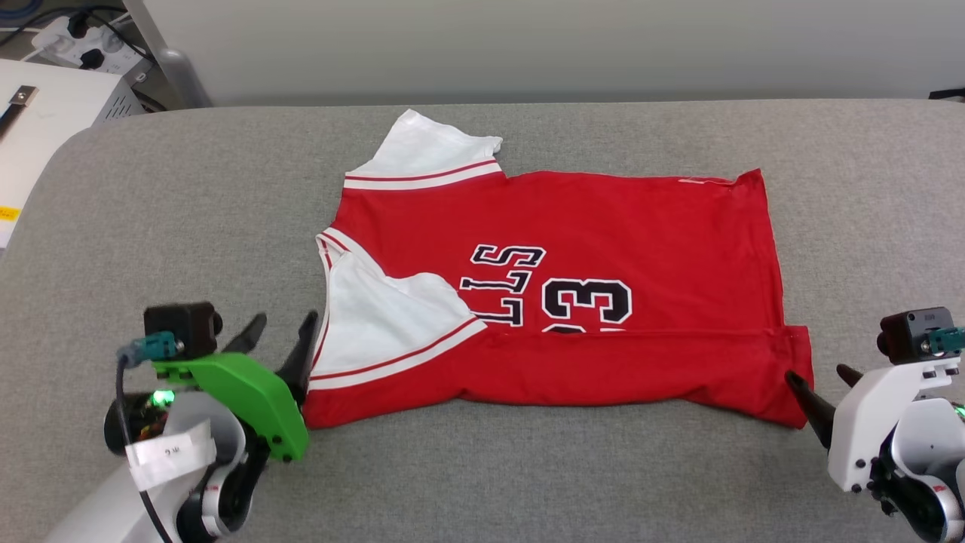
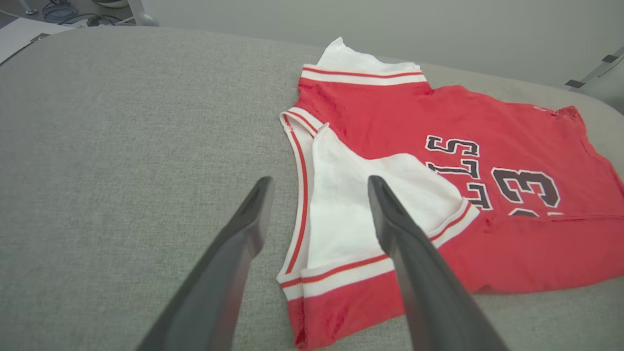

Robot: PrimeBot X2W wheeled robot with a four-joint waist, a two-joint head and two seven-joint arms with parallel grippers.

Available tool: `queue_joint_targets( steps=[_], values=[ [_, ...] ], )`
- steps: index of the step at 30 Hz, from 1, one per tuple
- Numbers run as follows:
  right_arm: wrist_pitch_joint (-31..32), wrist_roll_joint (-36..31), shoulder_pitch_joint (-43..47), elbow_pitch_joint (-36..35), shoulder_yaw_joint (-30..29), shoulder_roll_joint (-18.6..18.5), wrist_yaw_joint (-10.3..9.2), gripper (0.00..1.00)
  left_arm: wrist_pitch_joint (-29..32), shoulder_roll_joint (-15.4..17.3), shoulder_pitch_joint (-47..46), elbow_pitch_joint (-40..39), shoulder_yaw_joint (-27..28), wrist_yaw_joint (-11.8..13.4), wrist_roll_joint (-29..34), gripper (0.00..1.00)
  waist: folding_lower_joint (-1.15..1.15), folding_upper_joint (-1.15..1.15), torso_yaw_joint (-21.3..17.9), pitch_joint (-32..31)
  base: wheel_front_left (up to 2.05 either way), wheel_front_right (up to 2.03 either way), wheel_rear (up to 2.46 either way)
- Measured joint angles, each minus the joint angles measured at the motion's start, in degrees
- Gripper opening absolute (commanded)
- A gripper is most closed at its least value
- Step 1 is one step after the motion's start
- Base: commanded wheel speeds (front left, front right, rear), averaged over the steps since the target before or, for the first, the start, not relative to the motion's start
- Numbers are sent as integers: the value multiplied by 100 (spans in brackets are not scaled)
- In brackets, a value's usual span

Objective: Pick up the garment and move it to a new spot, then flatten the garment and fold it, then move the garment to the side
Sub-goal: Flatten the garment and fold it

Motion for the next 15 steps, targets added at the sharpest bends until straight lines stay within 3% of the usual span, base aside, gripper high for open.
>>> queue_joint_targets(
  steps=[5,10,15],
  values=[
    [768,-390,458,-778,-454,567,0,100,659,256,432,-783,-203,527,-101,100,0,0,-13,77,0,0,0],
    [1190,-643,651,-1318,-622,892,0,100,1058,408,520,-950,-338,813,-214,100,0,0,-54,201,0,0,0],
    [1310,-725,703,-1569,-653,981,0,100,1157,403,531,-776,-371,979,-222,100,0,0,-137,319,0,0,0]
  ],
)
